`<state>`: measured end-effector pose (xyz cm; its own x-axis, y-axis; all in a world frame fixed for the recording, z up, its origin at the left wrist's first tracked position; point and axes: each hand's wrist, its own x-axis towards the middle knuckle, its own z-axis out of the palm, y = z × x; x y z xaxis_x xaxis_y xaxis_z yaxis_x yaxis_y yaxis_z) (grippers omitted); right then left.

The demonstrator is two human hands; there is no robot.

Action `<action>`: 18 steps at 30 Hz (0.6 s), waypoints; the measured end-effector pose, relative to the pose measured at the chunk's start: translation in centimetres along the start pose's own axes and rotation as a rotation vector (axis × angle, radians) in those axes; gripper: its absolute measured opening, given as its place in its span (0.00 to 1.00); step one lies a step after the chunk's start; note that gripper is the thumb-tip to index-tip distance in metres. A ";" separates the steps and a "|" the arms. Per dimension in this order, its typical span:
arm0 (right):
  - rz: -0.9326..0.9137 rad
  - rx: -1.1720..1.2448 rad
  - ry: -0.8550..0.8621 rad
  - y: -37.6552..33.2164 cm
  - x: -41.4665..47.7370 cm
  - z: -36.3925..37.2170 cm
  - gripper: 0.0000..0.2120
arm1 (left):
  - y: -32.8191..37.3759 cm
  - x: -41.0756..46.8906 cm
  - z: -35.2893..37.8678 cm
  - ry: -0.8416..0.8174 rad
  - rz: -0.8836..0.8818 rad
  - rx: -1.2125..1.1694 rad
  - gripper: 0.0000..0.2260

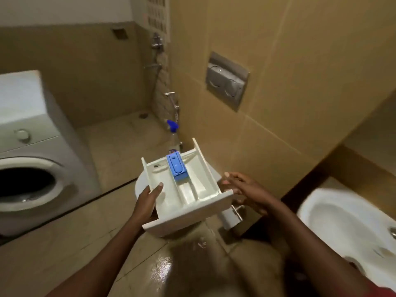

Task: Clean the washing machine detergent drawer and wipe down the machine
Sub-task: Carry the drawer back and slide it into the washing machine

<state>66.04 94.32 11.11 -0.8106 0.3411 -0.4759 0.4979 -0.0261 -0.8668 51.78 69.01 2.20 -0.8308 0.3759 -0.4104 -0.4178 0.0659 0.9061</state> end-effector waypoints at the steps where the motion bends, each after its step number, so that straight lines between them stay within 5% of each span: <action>1: -0.003 0.058 -0.027 -0.1 0.4 1.3 0.30 | -0.3 -0.2 -1.4 0.049 -0.015 -0.031 0.12; 7: 0.093 0.117 -0.141 -1.5 3.3 8.6 0.44 | -1.7 -2.4 -8.8 0.236 -0.068 -0.183 0.16; 13: 0.147 0.207 -0.314 -3.0 5.5 15.0 0.32 | -2.9 -4.5 -12.7 0.369 -0.192 -0.412 0.15; 18: 0.161 0.131 -0.536 -3.5 7.5 21.5 0.38 | -3.2 -4.4 -16.4 0.459 -0.213 -0.563 0.21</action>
<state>51.61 76.77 7.43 -0.7875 -0.2002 -0.5829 0.6136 -0.1665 -0.7718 50.77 51.99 -0.52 -0.7293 -0.0229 -0.6838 -0.6088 -0.4342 0.6639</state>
